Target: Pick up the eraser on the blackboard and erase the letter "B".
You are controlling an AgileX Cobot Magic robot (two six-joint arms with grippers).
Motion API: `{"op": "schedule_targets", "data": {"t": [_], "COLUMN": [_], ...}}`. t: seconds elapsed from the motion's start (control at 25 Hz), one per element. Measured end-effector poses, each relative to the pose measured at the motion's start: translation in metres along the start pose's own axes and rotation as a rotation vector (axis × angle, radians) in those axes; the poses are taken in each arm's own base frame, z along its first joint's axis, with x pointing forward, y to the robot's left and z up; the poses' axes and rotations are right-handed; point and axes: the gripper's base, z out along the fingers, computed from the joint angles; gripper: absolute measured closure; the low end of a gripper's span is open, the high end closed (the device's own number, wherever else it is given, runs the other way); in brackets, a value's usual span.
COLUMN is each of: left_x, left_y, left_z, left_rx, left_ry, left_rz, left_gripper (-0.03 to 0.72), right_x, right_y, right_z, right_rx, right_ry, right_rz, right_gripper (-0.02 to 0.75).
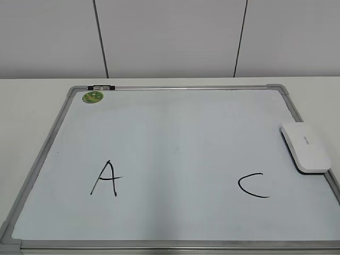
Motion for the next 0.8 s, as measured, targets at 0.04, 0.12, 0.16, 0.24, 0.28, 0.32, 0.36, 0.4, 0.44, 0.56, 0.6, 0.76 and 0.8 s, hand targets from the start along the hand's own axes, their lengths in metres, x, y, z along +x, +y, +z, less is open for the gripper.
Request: {"op": "schedule_targets", "data": {"t": [0.04, 0.12, 0.16, 0.24, 0.28, 0.32, 0.36, 0.4, 0.44, 0.56, 0.6, 0.76, 0.8], "left_x": [0.004, 0.01, 0.013, 0.018, 0.02, 0.021, 0.023, 0.022, 0.022, 0.022, 0.022, 0.022, 0.022], "left_y": [0.0, 0.001, 0.001, 0.001, 0.002, 0.002, 0.003, 0.003, 0.003, 0.003, 0.003, 0.005, 0.005], "left_z": [0.004, 0.011, 0.014, 0.021, 0.024, 0.026, 0.028, 0.028, 0.028, 0.028, 0.028, 0.028, 0.028], "left_rx": [-0.002, -0.004, -0.007, -0.011, -0.016, -0.02, -0.023, -0.028, -0.029, -0.029, -0.029, -0.049, -0.055], "left_ry": [-0.002, -0.011, -0.014, -0.013, -0.012, -0.006, -0.001, -0.003, -0.005, -0.007, -0.009, -0.009, -0.009], "left_rz": [0.0, 0.001, 0.002, 0.003, 0.005, 0.006, 0.008, 0.01, 0.01, 0.01, 0.01, 0.013, 0.013], "left_gripper": [0.236, 0.237, 0.237, 0.237, 0.237, 0.237, 0.236, 0.236, 0.236, 0.236, 0.236, 0.237, 0.237], "right_x": [0.002, 0.002, 0.001, -0.001, -0.002, -0.002, -0.003, -0.002, -0.002, -0.002, -0.002, -0.002, -0.002], "right_y": [0.0, 0.0, 0.0, 0.0, 0.0, -0.001, -0.001, -0.001, -0.001, -0.001, -0.001, -0.001, -0.001], "right_z": [0.003, 0.005, 0.006, 0.006, 0.007, 0.008, 0.01, 0.012, 0.015, 0.015, 0.015, 0.015, 0.015], "right_rx": [-0.001, 0.0, 0.0, 0.005, 0.006, 0.007, 0.008, 0.008, 0.008, 0.009, 0.009, 0.009, 0.009], "right_ry": [0.01, 0.006, 0.001, -0.029, -0.037, -0.046, -0.056, -0.059, -0.061, -0.063, -0.065, -0.067, -0.067], "right_rz": [0.0, 0.0, 0.0, 0.0, 0.0, 0.0, 0.0, 0.0, 0.0, 0.0, 0.0, 0.0, 0.0], "right_gripper": [0.145, 0.145, 0.145, 0.145, 0.145, 0.145, 0.145, 0.146, 0.146, 0.146, 0.146, 0.146, 0.146]}}
